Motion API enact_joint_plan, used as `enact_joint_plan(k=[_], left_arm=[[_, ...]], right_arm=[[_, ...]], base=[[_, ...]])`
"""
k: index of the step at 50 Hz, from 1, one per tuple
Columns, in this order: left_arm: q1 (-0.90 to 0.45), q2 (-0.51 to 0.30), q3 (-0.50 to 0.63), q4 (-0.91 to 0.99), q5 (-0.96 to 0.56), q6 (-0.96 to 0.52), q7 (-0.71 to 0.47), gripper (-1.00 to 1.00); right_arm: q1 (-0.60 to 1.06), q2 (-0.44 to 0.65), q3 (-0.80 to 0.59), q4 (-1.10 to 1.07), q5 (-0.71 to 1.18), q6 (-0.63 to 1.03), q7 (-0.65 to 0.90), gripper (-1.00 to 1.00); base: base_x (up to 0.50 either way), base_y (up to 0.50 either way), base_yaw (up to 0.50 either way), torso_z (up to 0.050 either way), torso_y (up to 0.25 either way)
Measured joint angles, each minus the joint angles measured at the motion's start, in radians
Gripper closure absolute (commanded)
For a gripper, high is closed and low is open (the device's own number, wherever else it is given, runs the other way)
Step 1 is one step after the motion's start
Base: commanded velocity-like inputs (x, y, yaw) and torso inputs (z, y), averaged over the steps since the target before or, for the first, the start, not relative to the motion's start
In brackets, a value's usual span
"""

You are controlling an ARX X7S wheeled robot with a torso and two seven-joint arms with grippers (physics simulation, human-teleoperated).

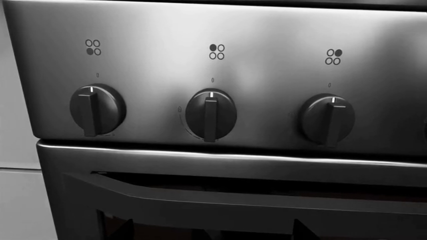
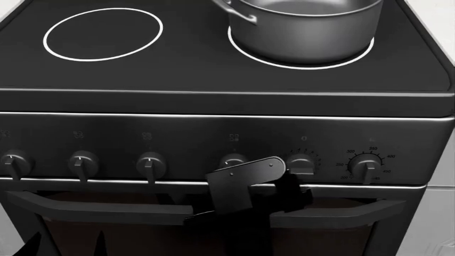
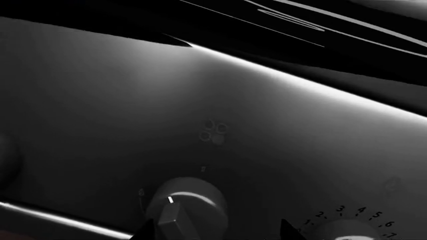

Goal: Turn off the front right burner of the stove.

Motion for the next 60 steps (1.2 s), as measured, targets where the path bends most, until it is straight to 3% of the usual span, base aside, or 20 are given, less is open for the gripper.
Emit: enact_joint_plan(k=[9, 10, 33, 60], left_arm=[[-0.003, -0.002, 0.002, -0.008, -0.005, 0.009, 0.0, -1.0], [-0.003, -0.002, 0.002, -0.009, -0.005, 0.01, 0.0, -1.0], [-0.005, -0.009, 0.008, -0.014, -0.014, 0.019, -0.005, -1.0], [-0.008, -0.016, 0.018, -0.018, -0.021, 0.02, -0.014, -1.0]], right_arm=[[0.007, -0.018, -0.029, 0.014, -0.011, 0.012, 0.044, -1.0], [0.007, -0.02, -0.032, 0.016, -0.011, 0.013, 0.049, 1.0], [0.022, -0.036, -0.075, 0.043, 0.03, 0.008, 0.135, 1.0], [-0.004, -0.064, 0.13, -0.009, 0.409, -0.025, 0.142, 1.0]], base=[[0.03, 0.01, 0.01, 0.0, 0.0], [0.03, 0.01, 0.01, 0.0, 0.0], [0.03, 0.01, 0.02, -0.001, 0.0], [0.03, 0.01, 0.02, -0.001, 0.0]])
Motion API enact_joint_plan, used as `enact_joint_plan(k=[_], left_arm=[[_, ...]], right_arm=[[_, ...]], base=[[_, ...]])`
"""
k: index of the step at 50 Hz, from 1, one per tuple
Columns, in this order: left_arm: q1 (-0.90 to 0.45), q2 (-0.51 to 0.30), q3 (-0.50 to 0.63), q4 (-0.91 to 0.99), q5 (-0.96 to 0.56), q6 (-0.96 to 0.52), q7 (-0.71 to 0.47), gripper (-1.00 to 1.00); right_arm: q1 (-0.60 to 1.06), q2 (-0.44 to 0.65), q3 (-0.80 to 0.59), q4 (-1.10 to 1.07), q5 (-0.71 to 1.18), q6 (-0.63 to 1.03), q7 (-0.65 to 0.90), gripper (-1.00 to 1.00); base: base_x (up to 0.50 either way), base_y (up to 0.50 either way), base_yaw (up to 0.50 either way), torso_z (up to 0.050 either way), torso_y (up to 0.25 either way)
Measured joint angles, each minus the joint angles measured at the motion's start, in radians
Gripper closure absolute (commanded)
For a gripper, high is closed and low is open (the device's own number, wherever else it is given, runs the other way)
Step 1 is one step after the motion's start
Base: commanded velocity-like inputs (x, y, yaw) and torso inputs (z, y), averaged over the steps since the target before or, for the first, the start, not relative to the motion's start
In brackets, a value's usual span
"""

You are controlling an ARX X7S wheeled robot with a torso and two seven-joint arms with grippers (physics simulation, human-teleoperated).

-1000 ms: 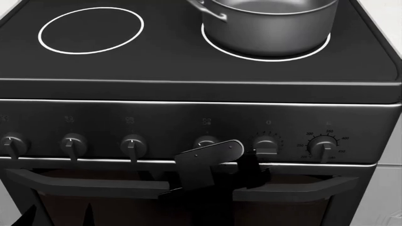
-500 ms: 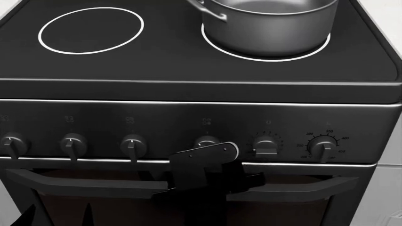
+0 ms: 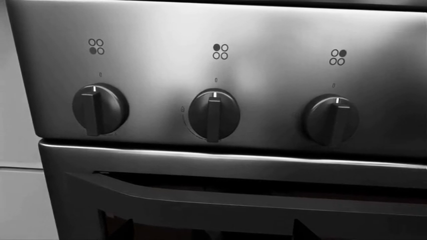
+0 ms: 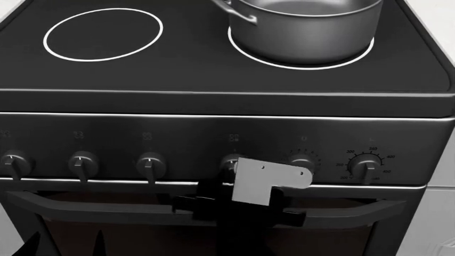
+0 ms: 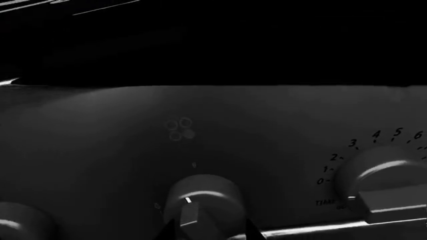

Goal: Turn off the front right burner of the stove.

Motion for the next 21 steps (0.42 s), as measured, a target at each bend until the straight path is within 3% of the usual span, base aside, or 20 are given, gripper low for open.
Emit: enact_joint_plan(k=[21], left_arm=[[-0.002, -0.003, 0.009, -0.016, -0.001, 0.014, -0.003, -1.0]], right_arm=[[-0.001, 0.034, 0.064, 0.039, 0.495, -0.13, 0.016, 1.0]], base=[[0.03, 0.01, 0.02, -0.001, 0.0]])
